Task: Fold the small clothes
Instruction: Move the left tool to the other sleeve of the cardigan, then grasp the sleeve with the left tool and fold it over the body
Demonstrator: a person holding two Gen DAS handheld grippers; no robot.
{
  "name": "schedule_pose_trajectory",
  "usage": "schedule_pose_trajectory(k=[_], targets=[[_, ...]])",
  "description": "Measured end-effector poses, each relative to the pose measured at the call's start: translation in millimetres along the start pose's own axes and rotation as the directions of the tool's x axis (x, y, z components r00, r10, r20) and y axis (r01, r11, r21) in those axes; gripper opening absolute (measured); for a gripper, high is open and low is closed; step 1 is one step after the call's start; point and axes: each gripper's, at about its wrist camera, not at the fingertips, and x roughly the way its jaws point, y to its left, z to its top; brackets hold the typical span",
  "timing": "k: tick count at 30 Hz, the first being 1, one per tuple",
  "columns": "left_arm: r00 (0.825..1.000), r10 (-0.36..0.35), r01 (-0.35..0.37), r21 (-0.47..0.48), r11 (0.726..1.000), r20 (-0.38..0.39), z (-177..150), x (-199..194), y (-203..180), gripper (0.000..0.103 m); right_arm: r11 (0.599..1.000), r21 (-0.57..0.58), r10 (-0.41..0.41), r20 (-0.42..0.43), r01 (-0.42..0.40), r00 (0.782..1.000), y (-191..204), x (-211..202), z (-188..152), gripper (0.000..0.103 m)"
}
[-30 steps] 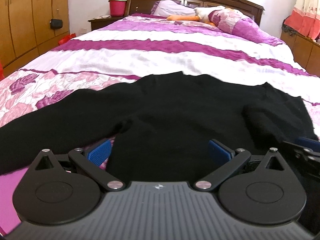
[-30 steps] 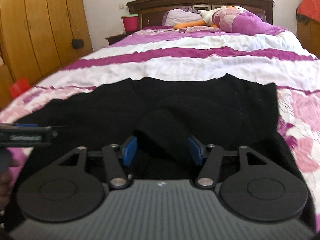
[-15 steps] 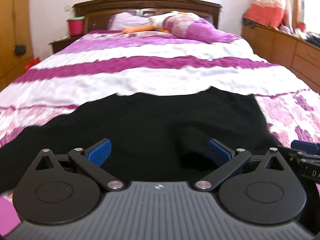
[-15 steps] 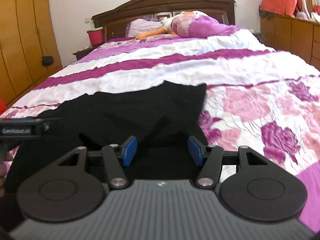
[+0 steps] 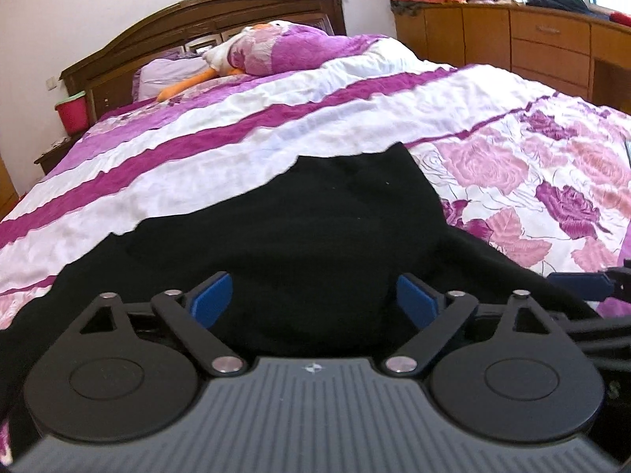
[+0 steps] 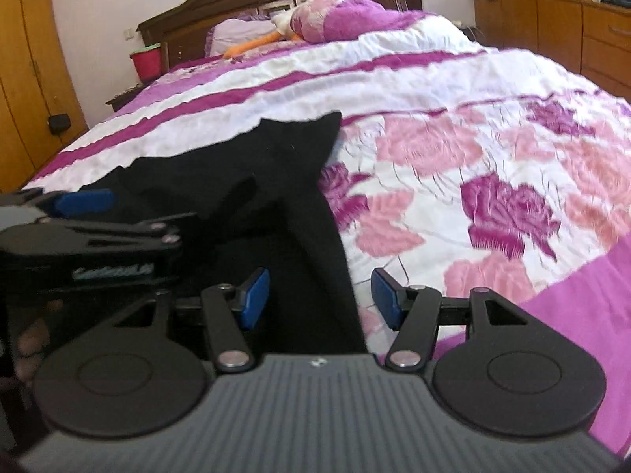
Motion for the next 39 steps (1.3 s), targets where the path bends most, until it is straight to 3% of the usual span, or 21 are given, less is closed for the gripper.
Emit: schedule_pose_trajectory(k=[2,5,7,10,14,22,32,36,39], targets=[[1.000,-0.004,0.004,0.013,1.000,-0.004,-0.7,10.3,-2.9,0.085,1.000,0.012,0.012,-0.002,-0.012,1.000,-4.1,1.7,-2.9,0.059],[1.000,-0.007,0.007,0.030,1.000,-0.016,-3.5,23.0,-5.1,0.064,1.000,0.020,0.023,-0.003,-0.023,1.000,-7.4,3.3,-4.7,0.059],[0.999,-0.038,0.039,0.014,0.999,-0.017,-4.8,26.4,-3.9,0.038,0.999,0.022,0.026,-0.005,-0.026,1.000,-8.4,4.4,-5.2,0.059],[0.998,-0.066,0.066,-0.006,0.998,-0.001,-3.4,24.4,-0.7,0.010,1.000,0.017,0.026,-0.005,-0.026,1.000,-8.6,6.0,-5.9,0.059],[0.997,-0.063,0.065,-0.063,0.996,0.042,2.1,12.8,14.9,0.007,1.000,0.016,0.026,-0.005,-0.026,1.000,-9.0,6.5,-6.6,0.059],[0.992,0.074,-0.051,-0.220,0.974,0.099,0.8,-20.0,86.6,0.007,1.000,0.015,0.025,-0.006,-0.025,1.000,-8.6,6.6,-6.3,0.059],[0.968,0.248,-0.247,-0.376,0.893,-0.045,-47.5,-26.1,178.8,0.008,1.000,0.002,0.005,-0.016,-0.005,1.000,-5.3,9.2,-6.7,0.060],[0.959,0.262,-0.283,-0.386,0.878,-0.107,-68.7,-25.8,198.8,0.008,1.000,-0.003,0.005,-0.027,-0.005,1.000,-4.1,11.2,-6.5,0.063],[0.955,0.275,-0.296,-0.378,0.877,-0.109,-76.3,-30.0,207.0,0.008,1.000,-0.011,0.014,-0.039,-0.015,0.999,-2.7,13.2,-6.2,0.069]])
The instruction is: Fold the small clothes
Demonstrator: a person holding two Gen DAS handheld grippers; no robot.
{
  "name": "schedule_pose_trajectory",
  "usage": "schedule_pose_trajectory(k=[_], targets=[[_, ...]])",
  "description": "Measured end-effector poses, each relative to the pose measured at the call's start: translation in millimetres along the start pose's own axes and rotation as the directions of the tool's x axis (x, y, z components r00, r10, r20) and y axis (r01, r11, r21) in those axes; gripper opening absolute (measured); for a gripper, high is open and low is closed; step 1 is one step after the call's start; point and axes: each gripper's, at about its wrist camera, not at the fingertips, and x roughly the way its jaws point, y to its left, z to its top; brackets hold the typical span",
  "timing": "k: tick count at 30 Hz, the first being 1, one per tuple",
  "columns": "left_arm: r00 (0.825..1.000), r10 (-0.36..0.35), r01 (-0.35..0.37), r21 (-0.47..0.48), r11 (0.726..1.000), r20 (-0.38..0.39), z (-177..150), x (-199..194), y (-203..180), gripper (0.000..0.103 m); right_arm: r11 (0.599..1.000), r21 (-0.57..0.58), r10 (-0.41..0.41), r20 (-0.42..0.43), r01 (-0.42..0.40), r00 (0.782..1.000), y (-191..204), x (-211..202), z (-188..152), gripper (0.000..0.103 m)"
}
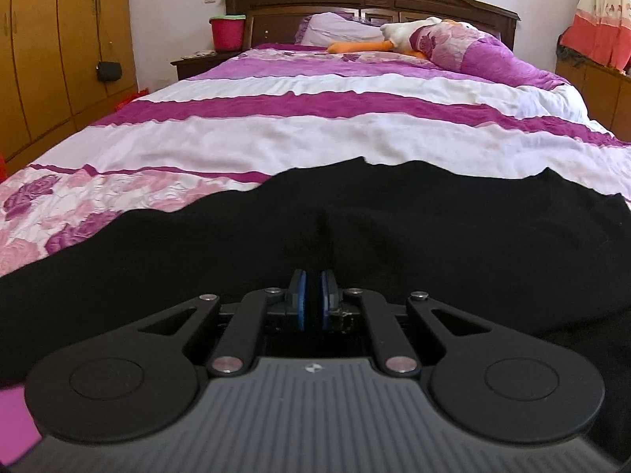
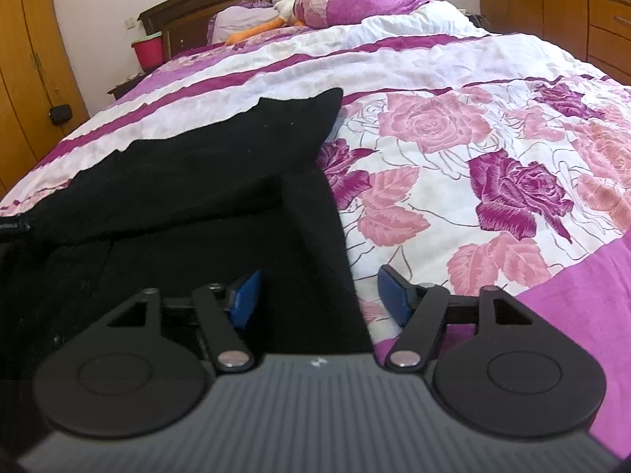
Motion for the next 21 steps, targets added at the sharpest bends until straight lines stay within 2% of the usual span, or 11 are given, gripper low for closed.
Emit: schedule_pose_trajectory(k=[3,5,10,14,18,21], targets=[[1.000,-0.026,0.026,-0.022,0.999,0.013,0.2,-7.4,8.3,0.009,1.000,-0.012,0.001,-0.010,-0.001,1.000,2.2,1.5,0.6,0.071],[0.998,-0.049,0.050,-0.038,0.998,0.030,3.1,-11.5,10.7,0.013,1.000,-0.016,0.002,-0.018,-0.003,1.000,2.7,2.4,1.3,0.072],[0.992,-0.110,0.115,-0.073,0.991,0.064,10.2,-14.9,14.2,0.049,1.000,-0.025,0.014,-0.047,-0.015,0.999,3.3,-1.4,9.2,0.072],[0.984,-0.159,0.166,-0.094,0.982,0.078,21.4,-2.9,16.0,0.050,0.999,-0.014,0.052,-0.010,-0.053,0.999,4.5,-9.4,30.0,0.072],[0.980,-0.195,0.200,-0.149,0.968,0.047,29.5,20.1,23.3,0.050,0.995,-0.093,0.031,0.044,-0.027,0.999,16.6,-1.4,60.2,0.072],[0.977,-0.211,0.210,-0.180,0.961,0.014,30.8,37.7,28.5,0.050,0.994,-0.106,0.017,0.048,-0.012,0.999,19.9,19.4,79.9,0.072]])
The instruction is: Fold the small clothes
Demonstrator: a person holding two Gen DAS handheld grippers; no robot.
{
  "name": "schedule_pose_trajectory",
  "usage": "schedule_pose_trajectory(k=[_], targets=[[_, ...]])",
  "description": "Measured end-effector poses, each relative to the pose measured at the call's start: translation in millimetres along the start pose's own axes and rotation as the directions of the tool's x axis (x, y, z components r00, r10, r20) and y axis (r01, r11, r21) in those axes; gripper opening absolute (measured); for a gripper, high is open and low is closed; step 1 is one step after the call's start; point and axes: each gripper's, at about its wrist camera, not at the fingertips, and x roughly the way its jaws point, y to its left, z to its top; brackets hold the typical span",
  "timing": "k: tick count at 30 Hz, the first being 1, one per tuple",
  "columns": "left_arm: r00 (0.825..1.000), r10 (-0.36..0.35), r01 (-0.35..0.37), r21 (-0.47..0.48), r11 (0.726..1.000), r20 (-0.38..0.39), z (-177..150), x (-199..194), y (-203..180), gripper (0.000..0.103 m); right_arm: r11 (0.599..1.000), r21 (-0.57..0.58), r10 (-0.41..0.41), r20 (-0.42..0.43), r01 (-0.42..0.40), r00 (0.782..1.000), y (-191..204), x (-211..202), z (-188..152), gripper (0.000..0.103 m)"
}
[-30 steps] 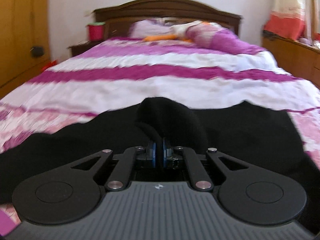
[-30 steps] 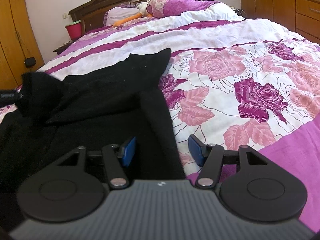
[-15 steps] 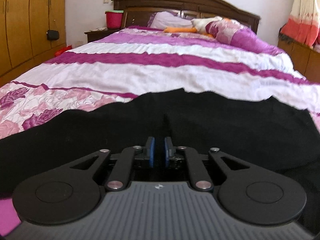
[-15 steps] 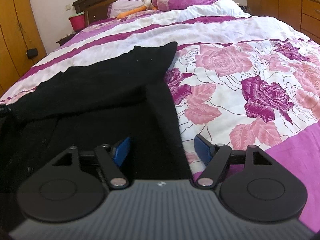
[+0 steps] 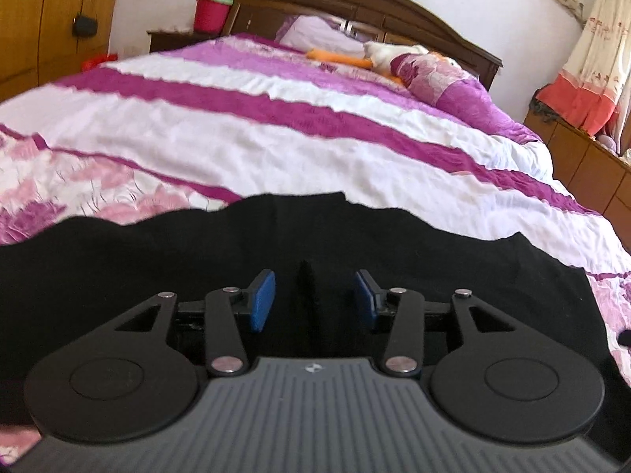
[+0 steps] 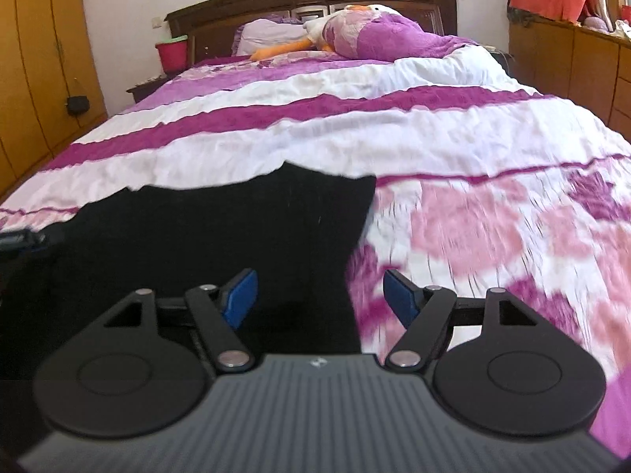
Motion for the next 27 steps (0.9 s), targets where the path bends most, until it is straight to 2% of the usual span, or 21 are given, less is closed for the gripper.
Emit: schedule_pose_trajectory(k=[7,12,15,16,17,18,19,20,22,24,27], targets=[[0.996,-0.086,0.086,-0.007,0.996,-0.033,-0.9,21.7,6.3,0.050,0.997,0.047,-0.067,-0.004,0.067,0.998,-8.2,64.1,24.4,0.072],[0.993,-0.112,0.110,-0.036,0.993,-0.043,0.3,37.2,9.5,0.049,0.993,0.074,-0.087,-0.016,0.088,0.996,-12.8,89.9,26.2,0.072],[0.985,-0.166,0.165,-0.023,0.986,-0.045,1.5,39.4,6.5,0.010,0.993,0.087,-0.079,-0.011,0.080,0.997,-14.1,97.7,24.3,0.072],[0.984,-0.175,0.174,-0.026,0.984,-0.036,2.3,38.8,5.1,0.010,0.994,0.087,-0.069,-0.001,0.069,0.998,-13.4,99.3,23.6,0.073],[0.984,-0.176,0.176,-0.022,0.984,-0.020,3.2,37.1,3.5,0.010,0.995,0.082,-0.063,0.004,0.062,0.998,-13.0,100.4,23.2,0.067],[0.984,-0.178,0.178,-0.013,0.984,0.005,5.1,33.8,1.6,0.009,0.995,0.078,-0.057,0.017,0.055,0.998,-12.5,100.8,22.7,0.053],[0.983,-0.177,0.178,-0.003,0.984,0.040,8.4,29.4,-0.4,0.009,0.997,0.070,-0.044,0.030,0.041,0.999,-11.7,100.5,22.5,0.014],[0.982,-0.177,0.177,0.001,0.984,0.071,11.3,24.4,-2.1,0.009,0.998,0.063,-0.032,0.040,0.029,0.999,-10.7,99.6,22.8,0.009],[0.976,-0.176,0.174,0.028,0.984,0.128,17.6,18.6,-7.4,0.009,0.997,0.061,-0.061,0.130,0.054,0.990,-8.2,89.5,22.8,0.009],[0.974,-0.145,0.131,0.089,0.987,0.172,22.4,19.4,-16.5,0.009,0.995,0.042,-0.094,0.200,0.087,0.975,-3.2,81.7,22.6,0.008],[0.982,-0.101,0.083,0.120,0.989,0.158,25.5,39.4,-22.4,0.009,0.989,-0.005,-0.145,0.223,0.149,0.964,3.8,87.1,21.8,0.008]])
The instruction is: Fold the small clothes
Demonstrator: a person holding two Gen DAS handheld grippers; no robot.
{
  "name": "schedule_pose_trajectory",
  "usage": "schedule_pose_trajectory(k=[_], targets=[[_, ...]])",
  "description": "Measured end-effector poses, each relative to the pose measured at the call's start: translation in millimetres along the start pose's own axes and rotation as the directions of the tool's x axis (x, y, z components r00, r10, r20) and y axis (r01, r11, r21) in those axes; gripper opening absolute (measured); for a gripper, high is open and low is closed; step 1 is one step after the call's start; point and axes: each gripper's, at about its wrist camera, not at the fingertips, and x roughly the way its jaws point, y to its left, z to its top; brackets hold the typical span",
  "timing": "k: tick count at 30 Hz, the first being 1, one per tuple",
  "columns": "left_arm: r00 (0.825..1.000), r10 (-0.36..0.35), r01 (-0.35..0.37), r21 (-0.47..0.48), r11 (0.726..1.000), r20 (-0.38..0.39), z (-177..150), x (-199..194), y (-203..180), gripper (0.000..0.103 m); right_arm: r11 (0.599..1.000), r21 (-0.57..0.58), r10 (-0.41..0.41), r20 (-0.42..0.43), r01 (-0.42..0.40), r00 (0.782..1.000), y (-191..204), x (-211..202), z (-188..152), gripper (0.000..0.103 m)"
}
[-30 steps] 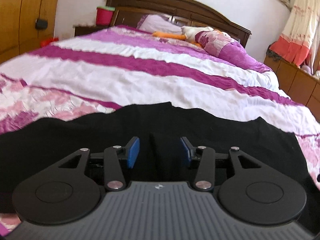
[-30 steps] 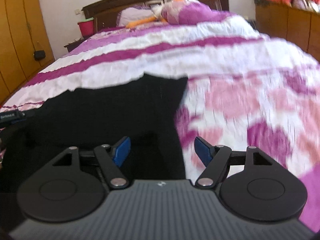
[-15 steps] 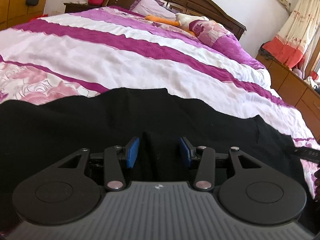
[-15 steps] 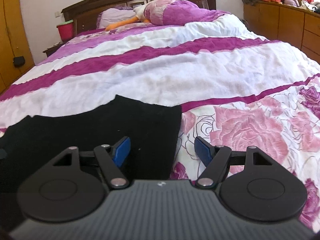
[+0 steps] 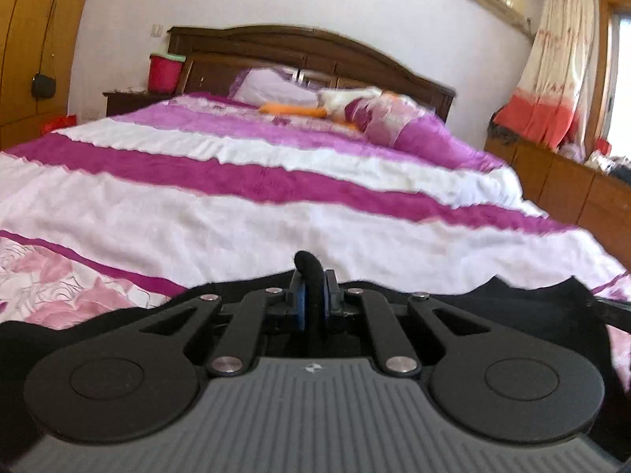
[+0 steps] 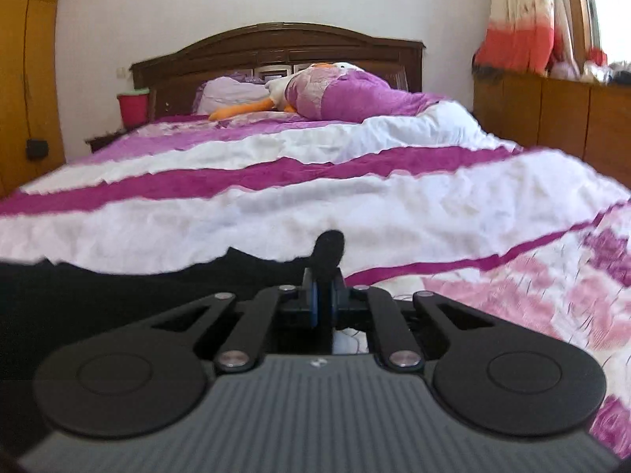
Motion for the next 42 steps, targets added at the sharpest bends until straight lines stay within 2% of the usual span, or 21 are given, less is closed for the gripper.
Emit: schedule_pose_trajectory(k=[2,5,7,11,13,15,17,20,24,27,30,33,36,39,42], targets=[[0.998,0.033,-0.033,0.009,0.999,-0.058,-6.8,18.6,1.5,0.010,1.000,-0.020,-0.022,-0.030,0.021,0.999,2.1,9.7,-4.2,0.009],[0.985,0.072,-0.074,-0.004,0.997,-0.160,-17.6,42.5,8.2,0.012,0.999,-0.008,-0.040,-0.102,0.039,0.994,-1.9,24.6,-11.7,0.011],[0.984,0.072,-0.077,-0.026,0.997,-0.164,-17.7,44.5,12.8,0.015,0.999,0.005,-0.040,-0.129,0.040,0.991,-4.7,30.7,-13.9,0.012],[0.981,0.087,-0.090,-0.009,0.996,-0.171,-18.3,46.0,12.9,0.019,0.999,-0.014,-0.048,-0.142,0.046,0.989,-0.6,32.9,-16.6,0.013],[0.979,0.109,-0.109,0.011,0.994,-0.172,-16.2,41.5,9.7,0.028,0.999,-0.017,-0.050,-0.143,0.048,0.988,-0.4,32.3,-15.8,0.014],[0.975,0.135,-0.132,0.031,0.991,-0.175,-12.4,32.4,8.5,0.037,0.999,-0.002,-0.039,-0.147,0.039,0.988,-2.9,29.2,-10.9,0.020],[0.974,0.148,-0.140,0.058,0.988,-0.171,-10.2,18.2,8.2,0.043,0.999,0.025,-0.025,-0.147,0.029,0.989,-8.5,21.1,-2.8,0.033],[0.972,0.162,-0.149,0.084,0.985,-0.170,-9.9,-1.4,10.7,0.052,0.998,0.061,0.002,-0.135,0.006,0.991,-14.6,1.2,7.5,0.035],[0.962,0.198,-0.184,0.089,0.979,-0.189,-17.3,-19.9,15.2,0.060,0.999,0.041,0.033,-0.148,-0.028,0.988,-11.9,-27.8,10.3,0.035],[0.951,0.228,-0.208,0.111,0.972,-0.208,-27.4,-17.5,16.3,0.062,0.998,0.013,0.069,-0.182,-0.068,0.981,-5.9,-38.2,-0.7,0.035],[0.947,0.253,-0.231,0.129,0.964,-0.199,-34.1,-12.6,13.9,0.063,0.998,-0.024,0.043,-0.238,-0.050,0.970,-0.3,-30.9,-21.6,0.035],[0.947,0.256,-0.235,0.126,0.964,-0.194,-33.8,-14.2,13.7,0.064,0.998,-0.022,0.045,-0.225,-0.052,0.973,-0.4,-22.8,-39.9,0.038],[0.945,0.264,-0.246,0.115,0.963,-0.194,-30.7,-25.3,15.5,0.064,0.999,0.001,0.050,-0.230,-0.051,0.972,-2.2,-24.2,-36.5,0.038],[0.932,0.309,-0.285,0.143,0.948,-0.192,-28.8,-43.1,18.0,0.064,0.998,0.032,0.065,-0.234,-0.060,0.970,-7.1,-26.7,-32.5,0.039],[0.927,0.331,-0.307,0.151,0.940,-0.173,-29.8,-70.8,26.9,0.064,0.997,0.050,0.066,-0.236,-0.056,0.970,-10.2,-34.8,-26.6,0.042]])
